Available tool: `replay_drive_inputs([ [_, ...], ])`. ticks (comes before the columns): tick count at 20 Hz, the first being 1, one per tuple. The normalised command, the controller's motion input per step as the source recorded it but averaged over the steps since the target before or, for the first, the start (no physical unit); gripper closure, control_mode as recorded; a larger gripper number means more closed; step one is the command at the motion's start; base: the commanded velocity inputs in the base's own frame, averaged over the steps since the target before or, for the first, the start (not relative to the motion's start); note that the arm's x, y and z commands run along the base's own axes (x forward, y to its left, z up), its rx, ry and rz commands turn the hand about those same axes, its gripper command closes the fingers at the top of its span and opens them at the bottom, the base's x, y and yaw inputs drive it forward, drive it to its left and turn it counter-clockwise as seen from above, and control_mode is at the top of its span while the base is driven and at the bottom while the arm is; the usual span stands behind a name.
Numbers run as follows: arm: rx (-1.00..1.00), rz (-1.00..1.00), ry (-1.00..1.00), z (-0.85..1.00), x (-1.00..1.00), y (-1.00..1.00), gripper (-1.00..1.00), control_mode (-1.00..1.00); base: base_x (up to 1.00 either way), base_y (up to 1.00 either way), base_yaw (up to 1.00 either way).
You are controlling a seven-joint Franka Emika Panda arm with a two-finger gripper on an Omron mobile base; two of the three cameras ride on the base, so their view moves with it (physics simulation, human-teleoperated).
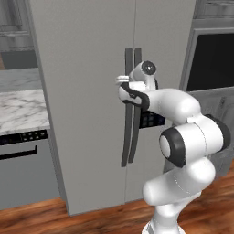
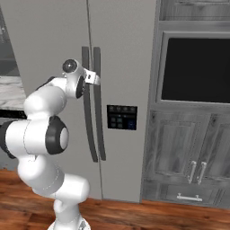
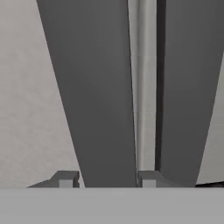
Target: Retrieve the chicken drumstick from the fridge and place it on the saucepan with marinade on the stove.
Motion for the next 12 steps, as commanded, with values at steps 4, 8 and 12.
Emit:
replay_drive_inputs([
  [4, 0.00, 0.00, 0.02, 0.00, -0.56, 0.00, 1.00, -1.00, 0.00, 0.00, 0.00],
  [8, 0.00, 0.00, 0.02, 0.00, -0.62, 0.00, 1.00, -1.00, 0.00, 0.00, 0.00],
  [12, 0.00, 0.00, 0.06, 0.00, -0.66, 0.02, 1.00, -1.00, 0.00, 0.00, 0.00],
])
